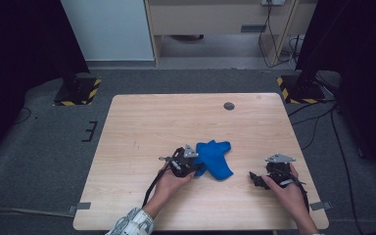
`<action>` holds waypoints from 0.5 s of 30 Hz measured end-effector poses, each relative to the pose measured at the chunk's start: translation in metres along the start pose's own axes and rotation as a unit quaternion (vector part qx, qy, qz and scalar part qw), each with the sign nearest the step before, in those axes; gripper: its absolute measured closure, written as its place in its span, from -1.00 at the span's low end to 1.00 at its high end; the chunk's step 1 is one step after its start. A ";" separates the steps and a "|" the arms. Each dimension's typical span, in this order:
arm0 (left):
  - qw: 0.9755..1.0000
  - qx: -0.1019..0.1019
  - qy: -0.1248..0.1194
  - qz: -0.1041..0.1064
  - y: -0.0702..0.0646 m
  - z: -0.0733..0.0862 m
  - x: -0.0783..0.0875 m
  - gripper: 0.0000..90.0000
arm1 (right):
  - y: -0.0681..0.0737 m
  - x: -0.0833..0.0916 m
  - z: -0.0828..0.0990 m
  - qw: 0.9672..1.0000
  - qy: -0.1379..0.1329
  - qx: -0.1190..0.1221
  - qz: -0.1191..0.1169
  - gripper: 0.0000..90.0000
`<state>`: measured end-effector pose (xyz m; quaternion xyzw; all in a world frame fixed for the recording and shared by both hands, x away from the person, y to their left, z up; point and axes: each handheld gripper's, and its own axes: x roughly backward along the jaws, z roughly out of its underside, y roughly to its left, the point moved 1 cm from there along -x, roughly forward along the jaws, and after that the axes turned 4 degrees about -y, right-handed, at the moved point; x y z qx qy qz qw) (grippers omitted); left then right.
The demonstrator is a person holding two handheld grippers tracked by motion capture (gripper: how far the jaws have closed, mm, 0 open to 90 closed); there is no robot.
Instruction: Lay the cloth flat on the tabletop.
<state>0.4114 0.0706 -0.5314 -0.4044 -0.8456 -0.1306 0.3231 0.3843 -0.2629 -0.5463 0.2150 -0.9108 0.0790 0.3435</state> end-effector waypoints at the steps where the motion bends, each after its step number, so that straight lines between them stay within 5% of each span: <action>1: 1.000 0.006 -0.003 -0.004 0.000 0.001 0.000 0.66 | 0.000 0.000 0.000 1.000 0.000 0.000 0.000 -0.99; 5: 0.999 0.034 -0.017 -0.024 0.003 0.005 0.001 0.05 | 0.001 0.001 0.001 1.000 0.000 0.000 0.000 -0.98; 8: 0.998 0.052 -0.022 -0.013 0.003 0.004 0.008 -0.17 | 0.001 0.003 0.001 1.000 0.001 0.002 -0.006 -0.88; 15: 0.997 0.051 -0.056 0.011 -0.010 0.000 0.031 -0.38 | 0.004 0.013 -0.007 0.999 -0.029 0.018 -0.036 -0.12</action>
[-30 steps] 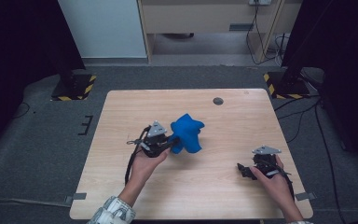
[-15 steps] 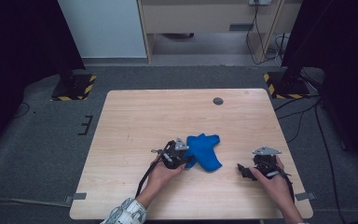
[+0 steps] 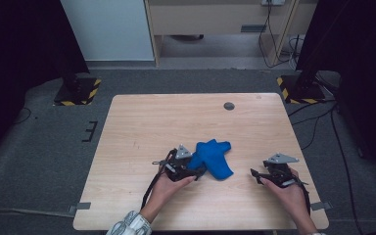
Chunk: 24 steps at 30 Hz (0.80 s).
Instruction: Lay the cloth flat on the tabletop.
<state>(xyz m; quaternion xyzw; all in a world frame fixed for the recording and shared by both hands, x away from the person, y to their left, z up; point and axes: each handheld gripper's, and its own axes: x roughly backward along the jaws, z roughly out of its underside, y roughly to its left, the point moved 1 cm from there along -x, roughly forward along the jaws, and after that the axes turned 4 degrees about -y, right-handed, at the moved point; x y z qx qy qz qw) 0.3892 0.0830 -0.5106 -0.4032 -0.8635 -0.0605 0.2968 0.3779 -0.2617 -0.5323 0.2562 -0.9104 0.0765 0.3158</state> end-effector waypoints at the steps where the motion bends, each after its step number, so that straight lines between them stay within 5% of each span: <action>1: 1.000 -0.002 -0.007 0.000 -0.002 0.000 0.004 -0.39 | 0.002 0.001 -0.002 1.000 -0.006 0.005 0.000 -0.01; 6: 0.999 -0.016 -0.046 -0.022 -0.012 -0.009 0.017 -0.29 | 0.007 0.003 -0.004 1.000 -0.011 0.019 -0.012 0.38; 9: 0.997 -0.024 -0.068 -0.027 -0.015 -0.014 0.017 -0.11 | 0.008 0.003 -0.004 0.999 -0.011 0.026 -0.017 0.44; 13: 0.998 -0.038 -0.040 -0.034 -0.011 -0.012 -0.004 0.17 | 0.009 0.001 -0.003 0.999 -0.010 0.029 -0.019 0.46; 18: 0.997 -0.055 -0.010 -0.051 -0.001 -0.006 -0.016 0.77 | 0.008 0.000 -0.001 0.999 -0.002 0.030 -0.015 0.37; 24: 0.998 -0.060 -0.023 -0.015 -0.015 -0.015 0.000 0.88 | 0.011 -0.001 -0.002 0.999 -0.001 0.036 -0.014 0.39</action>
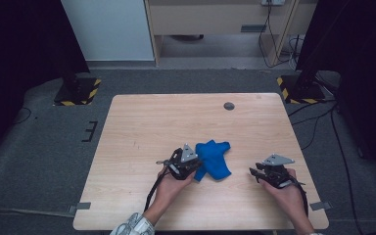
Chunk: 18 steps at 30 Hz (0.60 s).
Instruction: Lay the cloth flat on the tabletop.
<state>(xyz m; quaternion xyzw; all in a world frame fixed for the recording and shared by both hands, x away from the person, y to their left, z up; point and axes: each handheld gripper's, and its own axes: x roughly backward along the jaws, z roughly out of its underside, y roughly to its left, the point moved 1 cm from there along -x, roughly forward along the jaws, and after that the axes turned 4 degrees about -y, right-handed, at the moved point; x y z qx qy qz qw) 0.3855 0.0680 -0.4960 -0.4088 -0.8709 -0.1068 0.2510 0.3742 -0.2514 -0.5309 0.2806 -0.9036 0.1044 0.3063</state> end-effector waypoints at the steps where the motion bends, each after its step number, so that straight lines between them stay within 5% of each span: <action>1: 1.000 0.000 -0.006 0.006 -0.003 -0.003 0.004 0.88 | 0.000 0.000 0.000 1.000 -0.001 0.000 0.001 0.39; 5: 0.999 0.009 -0.029 0.023 -0.005 -0.012 0.019 0.88 | -0.001 0.002 -0.001 1.000 -0.004 -0.001 0.004 0.41; 8: 0.999 0.023 -0.033 0.014 0.002 -0.011 0.021 0.80 | -0.001 0.002 -0.001 1.000 -0.006 0.000 0.004 0.42; 10: 0.999 0.041 -0.011 -0.016 0.024 0.001 0.013 0.77 | 0.000 0.003 -0.002 1.000 -0.009 0.003 0.006 0.42; 14: 0.996 0.042 0.046 -0.065 0.050 0.023 -0.007 0.64 | 0.004 0.003 -0.005 1.000 -0.013 0.008 0.003 0.36; 18: 0.993 0.058 0.055 -0.082 0.061 0.033 -0.015 0.37 | 0.009 0.002 -0.007 1.000 -0.012 0.008 0.000 0.28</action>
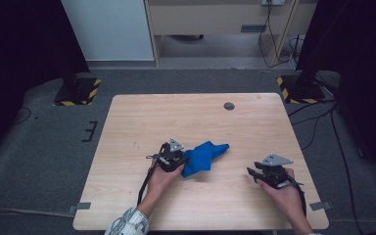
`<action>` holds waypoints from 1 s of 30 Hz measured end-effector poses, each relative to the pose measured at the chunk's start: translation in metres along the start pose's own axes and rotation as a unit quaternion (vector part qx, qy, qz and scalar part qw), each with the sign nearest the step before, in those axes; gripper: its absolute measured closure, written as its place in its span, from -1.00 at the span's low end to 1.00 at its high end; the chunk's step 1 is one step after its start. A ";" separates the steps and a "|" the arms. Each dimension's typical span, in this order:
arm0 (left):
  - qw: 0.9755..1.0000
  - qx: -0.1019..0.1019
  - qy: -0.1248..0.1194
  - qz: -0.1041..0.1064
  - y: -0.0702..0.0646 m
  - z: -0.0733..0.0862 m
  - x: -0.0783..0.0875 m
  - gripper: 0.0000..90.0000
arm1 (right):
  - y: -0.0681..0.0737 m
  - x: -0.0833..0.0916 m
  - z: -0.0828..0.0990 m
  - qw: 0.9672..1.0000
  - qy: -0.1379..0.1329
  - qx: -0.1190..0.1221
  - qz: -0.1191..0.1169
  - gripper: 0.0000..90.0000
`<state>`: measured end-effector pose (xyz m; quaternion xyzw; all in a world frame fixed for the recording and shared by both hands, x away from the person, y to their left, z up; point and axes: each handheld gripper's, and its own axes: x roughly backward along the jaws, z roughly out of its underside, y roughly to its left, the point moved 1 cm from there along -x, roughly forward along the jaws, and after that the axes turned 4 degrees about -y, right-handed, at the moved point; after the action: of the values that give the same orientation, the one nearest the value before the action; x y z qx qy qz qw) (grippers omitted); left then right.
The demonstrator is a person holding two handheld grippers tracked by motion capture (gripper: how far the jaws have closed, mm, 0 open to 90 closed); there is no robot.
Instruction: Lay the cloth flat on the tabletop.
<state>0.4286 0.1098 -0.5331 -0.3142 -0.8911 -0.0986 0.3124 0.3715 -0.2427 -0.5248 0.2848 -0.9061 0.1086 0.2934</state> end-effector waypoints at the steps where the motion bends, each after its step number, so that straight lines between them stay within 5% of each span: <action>1: 1.000 0.000 0.000 0.000 0.000 0.000 0.000 0.33 | 0.001 0.000 -0.001 1.000 -0.001 0.003 0.000 0.26; 6: 1.000 0.006 -0.022 -0.002 0.001 -0.001 0.013 0.24 | 0.006 -0.003 -0.009 1.000 -0.013 -0.001 -0.008 0.26; 11: 0.998 0.022 -0.052 0.000 0.000 0.001 0.040 0.24 | 0.011 -0.018 -0.026 0.999 -0.032 0.015 -0.031 0.66; 14: 0.997 0.033 -0.066 -0.003 -0.002 0.003 0.055 0.24 | 0.015 -0.030 -0.036 0.998 -0.039 0.027 -0.044 0.71; 20: 0.997 0.032 -0.075 -0.009 -0.014 0.008 0.072 0.26 | 0.015 -0.056 -0.055 0.997 -0.051 0.023 -0.055 0.45; 23: 0.996 0.025 -0.081 -0.007 -0.026 0.008 0.079 0.24 | 0.010 -0.071 -0.067 0.996 -0.064 -0.008 -0.066 0.19; 26: 0.996 0.018 -0.087 -0.003 -0.034 0.005 0.080 0.19 | 0.011 -0.082 -0.067 0.997 -0.047 -0.006 -0.064 -0.05; 30: 0.996 0.012 -0.086 0.003 -0.040 0.004 0.076 0.16 | 0.015 -0.088 -0.063 0.997 -0.028 -0.007 -0.070 -0.12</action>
<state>0.3558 0.1182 -0.4880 -0.3206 -0.9148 -0.0599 0.2381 0.4510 -0.1674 -0.5269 0.3484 -0.8924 0.0738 0.2772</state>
